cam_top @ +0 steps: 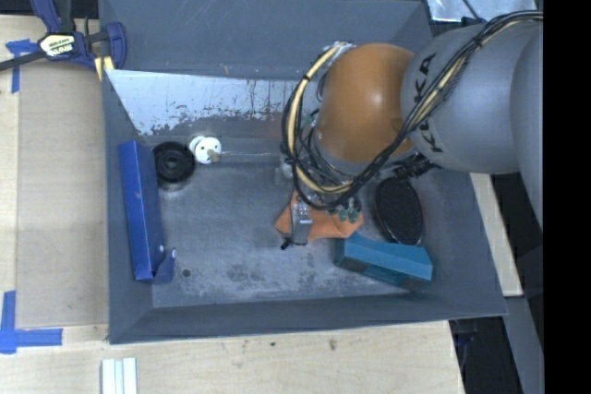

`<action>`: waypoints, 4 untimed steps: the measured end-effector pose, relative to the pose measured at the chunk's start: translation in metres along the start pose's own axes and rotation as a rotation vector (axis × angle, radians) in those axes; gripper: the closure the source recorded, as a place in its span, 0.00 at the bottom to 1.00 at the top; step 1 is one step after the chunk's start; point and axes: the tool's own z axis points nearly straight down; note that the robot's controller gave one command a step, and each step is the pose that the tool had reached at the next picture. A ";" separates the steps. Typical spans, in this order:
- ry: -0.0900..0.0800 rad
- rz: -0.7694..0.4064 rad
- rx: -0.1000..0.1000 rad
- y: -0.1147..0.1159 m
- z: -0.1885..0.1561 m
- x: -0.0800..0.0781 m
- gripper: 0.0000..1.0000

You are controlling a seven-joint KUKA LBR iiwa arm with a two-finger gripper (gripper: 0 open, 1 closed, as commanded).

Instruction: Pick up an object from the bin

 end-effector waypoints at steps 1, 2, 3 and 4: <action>0.007 0.051 0.005 -0.027 0.015 0.001 0.00; 0.002 0.062 0.000 -0.038 0.037 0.001 0.00; -0.002 0.053 0.002 -0.053 0.053 -0.009 1.00; -0.002 0.054 0.002 -0.053 0.053 -0.010 1.00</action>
Offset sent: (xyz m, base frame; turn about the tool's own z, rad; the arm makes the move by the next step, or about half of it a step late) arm -0.0035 -0.0596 -0.0550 0.0765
